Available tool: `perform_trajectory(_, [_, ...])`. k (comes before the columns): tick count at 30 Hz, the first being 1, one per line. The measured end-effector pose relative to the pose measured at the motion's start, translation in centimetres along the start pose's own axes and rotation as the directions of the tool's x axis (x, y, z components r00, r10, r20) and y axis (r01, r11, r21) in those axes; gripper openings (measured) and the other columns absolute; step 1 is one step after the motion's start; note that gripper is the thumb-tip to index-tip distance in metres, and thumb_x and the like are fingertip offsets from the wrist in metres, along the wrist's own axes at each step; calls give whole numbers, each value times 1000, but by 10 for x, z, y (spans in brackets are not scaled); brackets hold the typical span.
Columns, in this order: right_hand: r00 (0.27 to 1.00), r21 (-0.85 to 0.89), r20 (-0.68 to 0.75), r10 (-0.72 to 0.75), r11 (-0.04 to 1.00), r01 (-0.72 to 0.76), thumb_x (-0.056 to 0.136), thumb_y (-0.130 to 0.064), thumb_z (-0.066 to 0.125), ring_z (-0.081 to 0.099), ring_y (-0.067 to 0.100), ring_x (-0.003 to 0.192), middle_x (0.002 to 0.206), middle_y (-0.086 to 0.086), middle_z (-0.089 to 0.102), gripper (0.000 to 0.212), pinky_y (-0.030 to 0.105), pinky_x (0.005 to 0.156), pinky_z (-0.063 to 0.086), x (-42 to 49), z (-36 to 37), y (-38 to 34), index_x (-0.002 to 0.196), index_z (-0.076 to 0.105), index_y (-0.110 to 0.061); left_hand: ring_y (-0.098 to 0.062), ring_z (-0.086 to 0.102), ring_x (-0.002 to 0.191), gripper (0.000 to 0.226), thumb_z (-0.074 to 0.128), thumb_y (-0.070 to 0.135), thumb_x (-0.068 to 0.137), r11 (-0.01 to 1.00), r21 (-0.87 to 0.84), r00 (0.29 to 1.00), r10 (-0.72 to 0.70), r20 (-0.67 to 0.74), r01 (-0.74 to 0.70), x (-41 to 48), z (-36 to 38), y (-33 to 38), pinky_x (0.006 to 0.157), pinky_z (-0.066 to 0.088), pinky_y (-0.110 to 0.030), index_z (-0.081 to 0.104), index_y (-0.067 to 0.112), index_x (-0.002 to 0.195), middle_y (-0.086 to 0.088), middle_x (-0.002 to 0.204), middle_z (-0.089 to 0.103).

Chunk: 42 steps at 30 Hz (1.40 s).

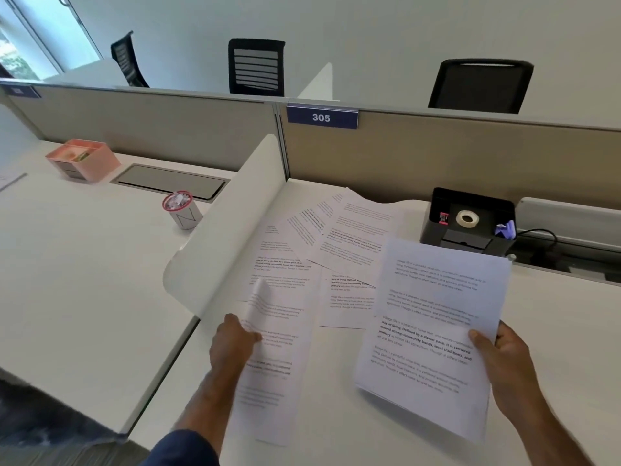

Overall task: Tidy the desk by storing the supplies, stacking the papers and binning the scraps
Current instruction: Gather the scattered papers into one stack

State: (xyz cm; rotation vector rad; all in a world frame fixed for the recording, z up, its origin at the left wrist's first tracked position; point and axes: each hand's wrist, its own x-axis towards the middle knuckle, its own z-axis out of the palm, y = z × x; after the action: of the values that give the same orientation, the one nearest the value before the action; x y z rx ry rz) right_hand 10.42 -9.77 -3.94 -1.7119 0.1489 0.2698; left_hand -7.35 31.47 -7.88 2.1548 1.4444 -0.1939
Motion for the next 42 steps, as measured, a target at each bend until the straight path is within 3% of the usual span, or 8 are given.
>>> perform_trajectory(5, [1000, 18, 0, 10, 1000, -10, 95, -2, 59, 69, 34, 95, 107, 7, 73, 27, 43, 83, 56, 1, -5, 4, 119, 65, -11, -27, 75, 81, 18, 80, 16, 86, 971, -207, 977, 154, 144, -123, -3, -37, 3, 76, 62, -42, 69, 7, 97, -10, 93, 77])
perform_trajectory(8, [1000, 21, 0, 30, 999, -30, 95, -4, 60, 70, 34, 99, 109, 6, 74, 26, 50, 90, 56, 2, -6, 9, 118, 66, -15, -14, 78, 71, 11, 74, 16, 93, 916, -303, 906, 342, 251, -262, -28, -72, 18, 61, 60, -24, 69, 15, 103, 1, 85, 80])
perform_trajectory(15, [996, 45, 43, 72, 996, -74, 96, -4, 59, 71, 32, 101, 111, 5, 75, 27, 59, 95, 53, 0, 3, 9, 119, 66, -16, -38, 75, 103, 39, 68, 6, 88, 617, -778, 732, 584, 351, -119, -65, -123, 76, 78, 65, -40, 64, 5, 127, -17, 119, 76])
perform_trajectory(19, [989, 102, 119, 92, 989, -104, 96, -3, 57, 71, 33, 103, 114, 7, 74, 29, 59, 96, 52, -2, 14, 2, 121, 65, -14, -40, 73, 107, 41, 70, 10, 88, 580, -809, 714, 606, 349, -97, -67, -120, 101, 83, 65, -42, 64, 3, 128, -19, 120, 74])
perform_trajectory(23, [964, 173, 238, 119, 971, -163, 96, -1, 56, 70, 38, 103, 116, 14, 73, 30, 55, 93, 54, -8, 24, -11, 124, 63, -10, -38, 76, 100, 67, 93, 41, 65, 661, -743, 756, 539, 371, -107, -72, -93, 120, 91, 61, -52, 72, 3, 117, -18, 109, 78])
perform_trajectory(28, [938, 202, 317, 139, 957, -210, 95, -3, 59, 72, 37, 94, 110, 15, 75, 27, 43, 75, 61, -18, 37, -28, 120, 64, -11, -32, 79, 85, 30, 72, 26, 96, 764, -629, 837, 432, 336, -142, -81, -47, 135, 87, 62, -53, 70, -1, 110, -11, 93, 81])
perform_trajectory(35, [914, 167, 368, 169, 955, -244, 94, -12, 64, 69, 41, 103, 114, 19, 72, 25, 55, 92, 55, -24, 43, -36, 119, 66, -7, -43, 65, 122, 40, 62, 18, 100, 659, -678, 491, 495, 716, 325, -79, -25, 113, 105, 51, -59, 60, 5, 138, -23, 133, 67])
perform_trajectory(42, [896, 227, 333, 293, 898, -378, 104, -46, 40, 71, 29, 106, 111, 8, 75, 42, 49, 100, 51, -25, 39, -41, 117, 70, -19, -44, 69, 114, 35, 63, 18, 100, 609, -754, 598, 516, 613, 247, -80, 2, 125, 100, 55, -60, 61, 6, 134, -22, 124, 72])
